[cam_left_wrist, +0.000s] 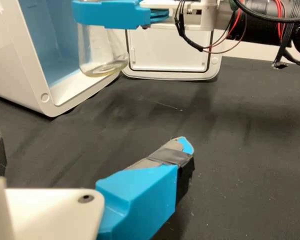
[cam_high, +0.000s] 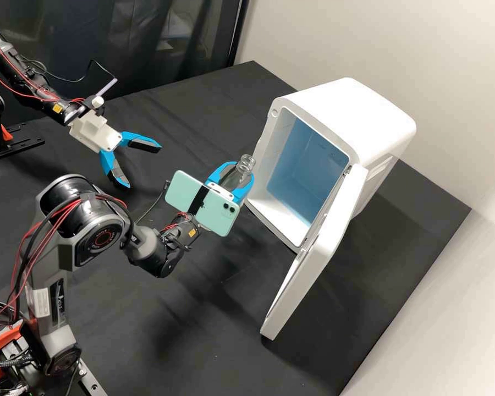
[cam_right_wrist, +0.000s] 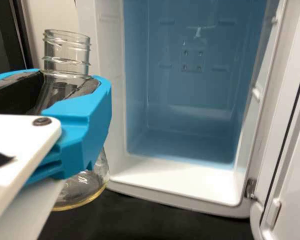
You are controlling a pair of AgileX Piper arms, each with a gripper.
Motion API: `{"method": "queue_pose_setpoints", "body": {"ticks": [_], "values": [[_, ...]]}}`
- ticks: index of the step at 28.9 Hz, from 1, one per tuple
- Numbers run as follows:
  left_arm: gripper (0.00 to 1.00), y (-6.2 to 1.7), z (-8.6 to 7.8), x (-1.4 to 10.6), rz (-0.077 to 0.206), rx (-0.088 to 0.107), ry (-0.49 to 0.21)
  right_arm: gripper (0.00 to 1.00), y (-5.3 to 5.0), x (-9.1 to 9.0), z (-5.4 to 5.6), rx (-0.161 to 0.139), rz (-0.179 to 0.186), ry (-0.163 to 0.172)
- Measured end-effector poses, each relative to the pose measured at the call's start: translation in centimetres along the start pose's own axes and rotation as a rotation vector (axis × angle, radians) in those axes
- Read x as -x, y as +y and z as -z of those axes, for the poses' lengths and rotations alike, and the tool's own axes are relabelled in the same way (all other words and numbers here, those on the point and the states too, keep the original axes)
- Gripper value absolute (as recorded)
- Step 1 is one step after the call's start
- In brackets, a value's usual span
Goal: Place the flask in the incubator
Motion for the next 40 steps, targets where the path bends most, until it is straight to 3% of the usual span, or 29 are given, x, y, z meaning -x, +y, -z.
{"method": "queue_pose_setpoints", "body": {"ticks": [5, 10, 11, 15, 17, 20, 30, 40], "values": [[1.00, 0.08, 0.0, 0.0, -0.002, -0.004, -0.005, 0.00, 0.1, -0.9, 0.2, 0.009, -0.021, 0.006], [1.00, 0.18, 0.2, 0.1, -0.005, 0.015, -0.003, 0.00, -0.4, -1.7, 0.3, 0.026, -0.020, 0.013], [1.00, 0.26, 0.2, 0.1, -0.008, 0.011, -0.007, 0.00, -0.5, -1.8, 0.4, 0.027, -0.019, 0.016], [1.00, 1.30, 0.1, 0.0, -0.036, 0.003, -0.014, 0.00, -0.8, -2.4, 0.4, 0.044, -0.011, 0.022], [1.00, 2.02, 0.2, -0.2, -0.061, 0.013, -0.007, 0.00, -0.9, -2.5, 0.3, 0.047, -0.008, 0.016], [1.00, 2.47, 0.4, -0.4, -0.073, 0.023, 0.001, 0.00, -1.1, -2.8, 0.1, 0.048, -0.004, 0.005], [1.00, 2.52, 0.5, -0.5, -0.074, 0.025, 0.005, 0.00, -1.6, -4.2, -1.0, 0.080, 0.009, -0.045], [1.00, 2.55, 0.6, -0.5, -0.075, 0.019, 0.007, 0.00, -0.9, -5.6, -1.5, 0.076, -0.017, -0.065]]}}
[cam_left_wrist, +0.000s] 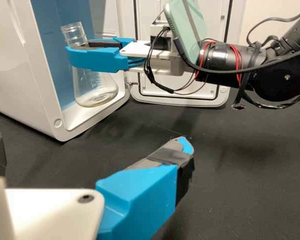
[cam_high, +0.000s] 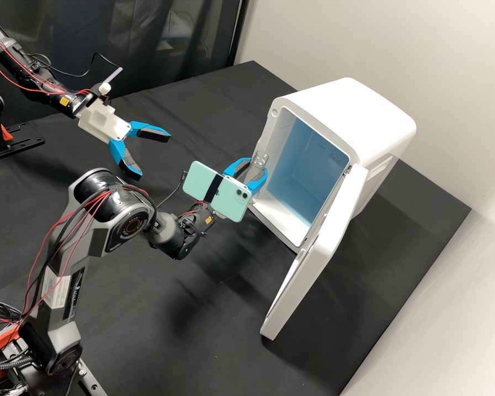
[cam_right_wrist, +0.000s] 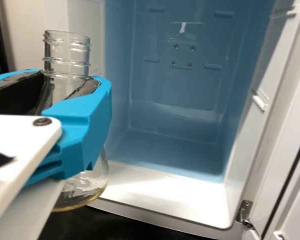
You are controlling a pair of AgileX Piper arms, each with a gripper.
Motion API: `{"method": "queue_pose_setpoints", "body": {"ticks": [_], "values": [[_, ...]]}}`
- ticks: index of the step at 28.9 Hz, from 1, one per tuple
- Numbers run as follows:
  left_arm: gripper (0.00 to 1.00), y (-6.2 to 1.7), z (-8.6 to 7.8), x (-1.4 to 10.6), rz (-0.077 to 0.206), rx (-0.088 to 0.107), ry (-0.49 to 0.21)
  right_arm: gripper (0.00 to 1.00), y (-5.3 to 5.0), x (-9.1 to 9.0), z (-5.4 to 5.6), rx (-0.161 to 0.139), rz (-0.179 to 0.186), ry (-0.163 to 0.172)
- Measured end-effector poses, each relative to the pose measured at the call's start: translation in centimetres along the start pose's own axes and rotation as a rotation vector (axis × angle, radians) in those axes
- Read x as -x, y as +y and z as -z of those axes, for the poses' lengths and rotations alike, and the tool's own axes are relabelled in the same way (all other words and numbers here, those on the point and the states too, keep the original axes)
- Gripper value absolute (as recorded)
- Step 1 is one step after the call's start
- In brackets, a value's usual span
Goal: Place the flask in the incubator
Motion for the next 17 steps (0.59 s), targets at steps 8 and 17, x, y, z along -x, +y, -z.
{"method": "queue_pose_setpoints", "body": {"ticks": [8, 17], "values": [[1.00, 0.00, 0.0, 0.0, 0.000, 0.000, 0.000, 0.00, 1.3, -0.7, -0.4, 0.007, -0.037, -0.012], [1.00, 0.00, 0.0, 0.0, 0.000, 0.000, 0.000, 0.00, 1.4, -1.3, -1.7, 0.007, -0.037, -0.048]]}}
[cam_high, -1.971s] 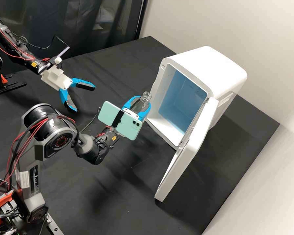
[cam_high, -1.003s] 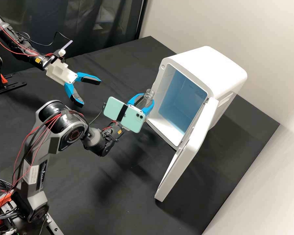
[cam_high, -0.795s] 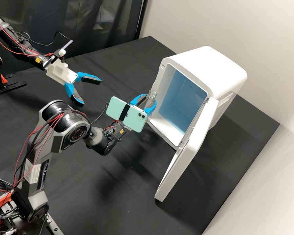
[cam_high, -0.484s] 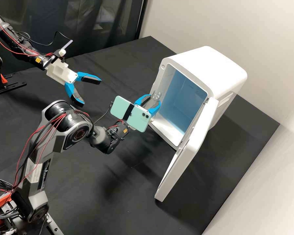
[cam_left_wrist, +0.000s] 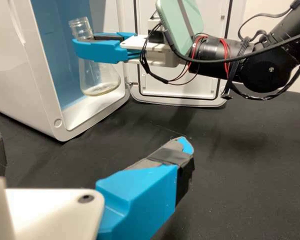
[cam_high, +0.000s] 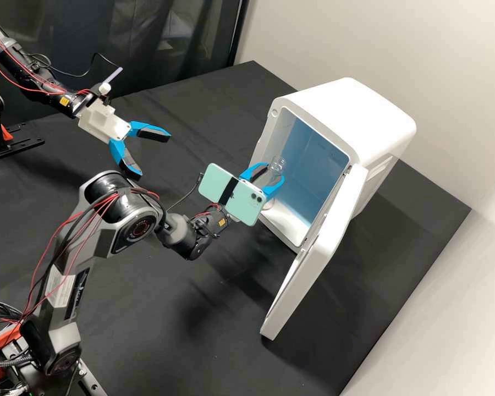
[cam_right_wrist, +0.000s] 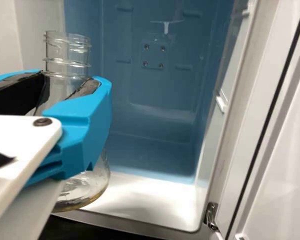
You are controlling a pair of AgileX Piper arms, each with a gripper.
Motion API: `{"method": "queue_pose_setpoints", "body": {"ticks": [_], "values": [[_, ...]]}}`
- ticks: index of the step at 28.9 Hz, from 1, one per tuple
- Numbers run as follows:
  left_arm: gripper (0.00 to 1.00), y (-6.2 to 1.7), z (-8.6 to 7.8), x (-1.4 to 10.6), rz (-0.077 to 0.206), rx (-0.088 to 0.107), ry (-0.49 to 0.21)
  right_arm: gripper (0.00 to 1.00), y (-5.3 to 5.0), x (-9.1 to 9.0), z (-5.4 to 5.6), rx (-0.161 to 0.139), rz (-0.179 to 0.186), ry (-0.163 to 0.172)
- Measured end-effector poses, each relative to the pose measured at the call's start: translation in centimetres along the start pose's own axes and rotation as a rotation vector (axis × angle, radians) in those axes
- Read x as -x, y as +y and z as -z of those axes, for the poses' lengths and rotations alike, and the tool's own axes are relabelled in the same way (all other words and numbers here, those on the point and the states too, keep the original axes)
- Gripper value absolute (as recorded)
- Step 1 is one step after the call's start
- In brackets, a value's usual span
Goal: Place the flask in the incubator
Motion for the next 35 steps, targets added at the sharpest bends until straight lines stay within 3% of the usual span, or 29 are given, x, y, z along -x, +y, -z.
{"method": "queue_pose_setpoints", "body": {"ticks": [6, 12, 22, 25, 28, 35], "values": [[1.00, 0.01, 0.0, 0.0, 0.000, 0.001, 0.002, 0.00, 0.1, -0.4, 0.0, 0.002, 0.008, -0.010], [1.00, 0.07, 0.3, 0.0, -0.003, 0.006, 0.011, 0.00, 0.7, -0.9, 0.3, 0.003, -0.020, -0.001], [1.00, 0.10, 0.4, 0.0, -0.003, 0.007, 0.014, 0.00, 1.1, -1.6, 0.2, 0.006, -0.025, -0.037], [1.00, 0.10, 0.4, 0.0, -0.003, 0.027, 0.013, 0.00, 1.4, -2.0, 0.3, 0.007, -0.031, -0.040], [1.00, 0.11, 0.5, 0.0, -0.003, 0.022, 0.014, 0.00, 1.5, -2.3, 0.4, 0.013, -0.041, -0.038], [1.00, 0.13, 0.6, 0.0, -0.004, 0.026, 0.018, 0.00, 1.5, -2.8, 0.5, 0.025, -0.023, -0.052]]}}
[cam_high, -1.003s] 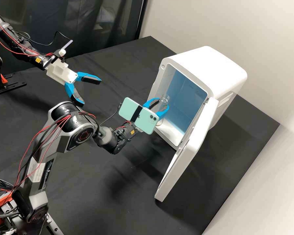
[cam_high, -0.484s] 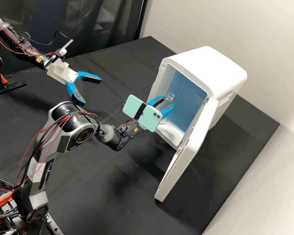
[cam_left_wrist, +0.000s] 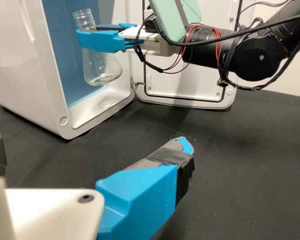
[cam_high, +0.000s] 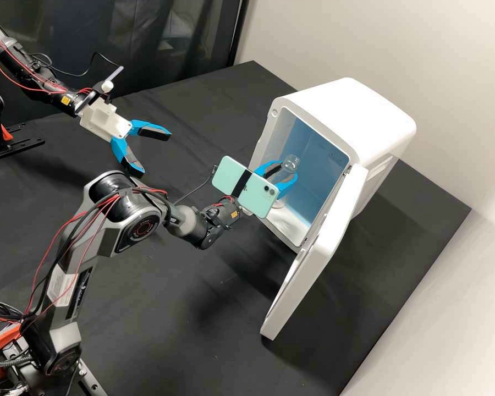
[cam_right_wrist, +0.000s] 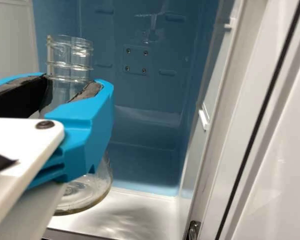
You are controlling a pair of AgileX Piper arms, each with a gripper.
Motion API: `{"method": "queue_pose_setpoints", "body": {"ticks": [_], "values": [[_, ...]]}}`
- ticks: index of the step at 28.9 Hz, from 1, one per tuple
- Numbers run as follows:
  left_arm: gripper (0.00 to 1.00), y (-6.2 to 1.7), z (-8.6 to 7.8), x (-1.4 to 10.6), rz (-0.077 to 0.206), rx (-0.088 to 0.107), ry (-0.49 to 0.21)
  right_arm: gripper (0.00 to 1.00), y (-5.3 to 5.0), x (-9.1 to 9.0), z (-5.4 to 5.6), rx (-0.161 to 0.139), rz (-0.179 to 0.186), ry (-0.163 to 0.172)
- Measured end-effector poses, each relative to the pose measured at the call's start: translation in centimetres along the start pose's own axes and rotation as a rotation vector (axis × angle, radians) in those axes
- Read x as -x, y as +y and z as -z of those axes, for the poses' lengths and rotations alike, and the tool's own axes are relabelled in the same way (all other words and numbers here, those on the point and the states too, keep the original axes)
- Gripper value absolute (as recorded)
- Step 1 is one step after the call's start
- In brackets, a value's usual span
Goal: Place the flask in the incubator
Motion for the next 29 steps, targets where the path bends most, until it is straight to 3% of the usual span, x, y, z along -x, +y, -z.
{"method": "queue_pose_setpoints", "body": {"ticks": [14, 18, 23, 29], "values": [[1.00, 0.01, 0.3, 0.0, 0.002, -0.009, 0.003, 0.00, 0.0, -1.1, 1.8, 0.000, 0.005, 0.035], [1.00, 0.03, 0.4, 0.0, 0.002, -0.012, 0.005, 0.00, -0.1, -1.5, 1.7, -0.007, -0.002, 0.027], [1.00, 0.03, 0.4, 0.0, 0.002, -0.012, 0.005, 0.00, -0.8, -2.0, 1.1, -0.008, 0.026, -0.001], [1.00, 0.03, 0.4, 0.0, 0.002, -0.012, 0.005, 0.00, -1.0, -2.6, 0.9, -0.002, 0.027, -0.001]]}}
